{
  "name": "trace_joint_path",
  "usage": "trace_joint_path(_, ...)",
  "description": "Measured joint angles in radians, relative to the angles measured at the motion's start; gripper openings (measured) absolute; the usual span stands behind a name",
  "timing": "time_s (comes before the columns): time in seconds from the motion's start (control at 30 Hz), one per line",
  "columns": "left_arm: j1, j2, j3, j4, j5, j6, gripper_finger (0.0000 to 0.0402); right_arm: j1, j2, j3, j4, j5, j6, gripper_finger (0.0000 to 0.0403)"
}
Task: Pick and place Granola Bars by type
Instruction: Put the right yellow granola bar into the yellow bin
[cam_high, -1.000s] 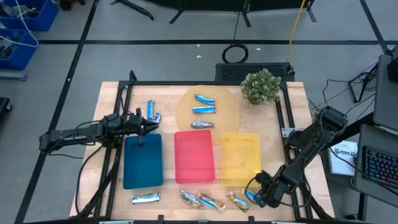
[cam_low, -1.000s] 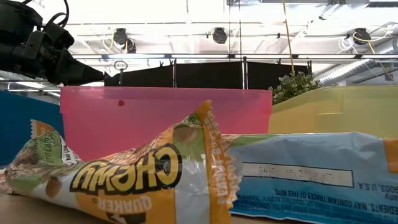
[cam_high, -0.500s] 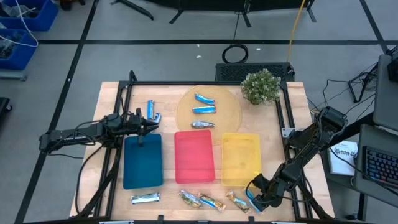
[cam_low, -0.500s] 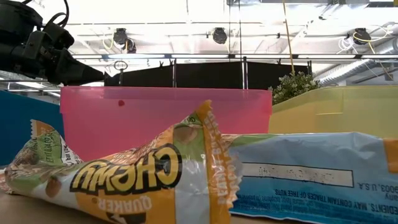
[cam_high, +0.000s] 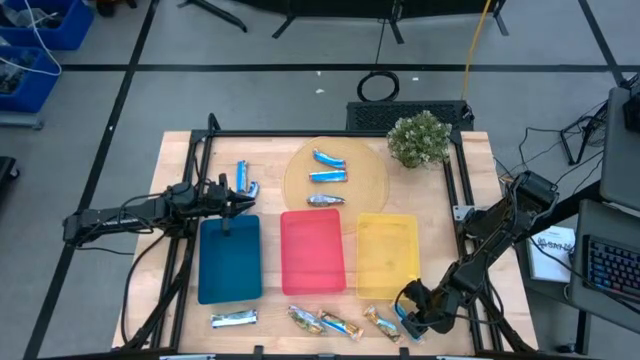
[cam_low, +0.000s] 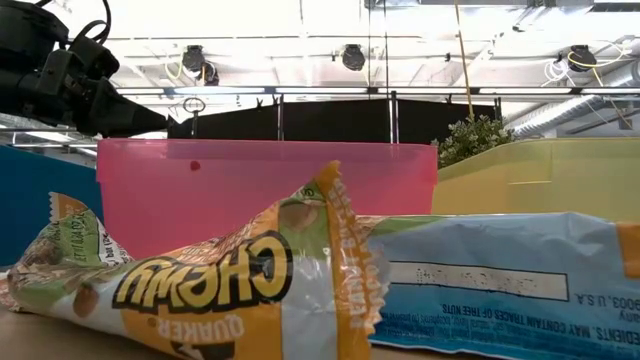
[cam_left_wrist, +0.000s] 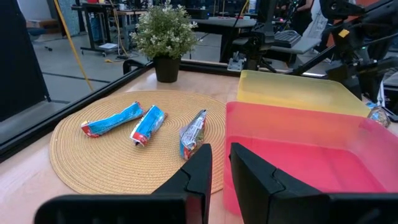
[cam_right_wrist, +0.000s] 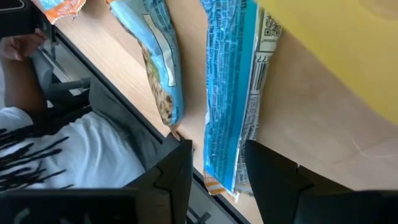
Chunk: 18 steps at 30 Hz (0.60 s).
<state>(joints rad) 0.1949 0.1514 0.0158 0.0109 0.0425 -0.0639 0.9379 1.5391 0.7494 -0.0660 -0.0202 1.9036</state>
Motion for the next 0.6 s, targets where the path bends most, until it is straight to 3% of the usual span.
trace_joint_path(0.23, 0.000, 0.000, 0.000, 0.000, 0.000, 0.000, 0.0063, -0.001, 0.000, 0.000, -0.020, 0.049, -0.012, 0.0137)
trace_joint_path(0.6, 0.000, 0.000, 0.000, 0.000, 0.000, 0.000, 0.0063, -0.003, 0.060, 0.000, 0.011, 0.005, -0.006, 0.0137)
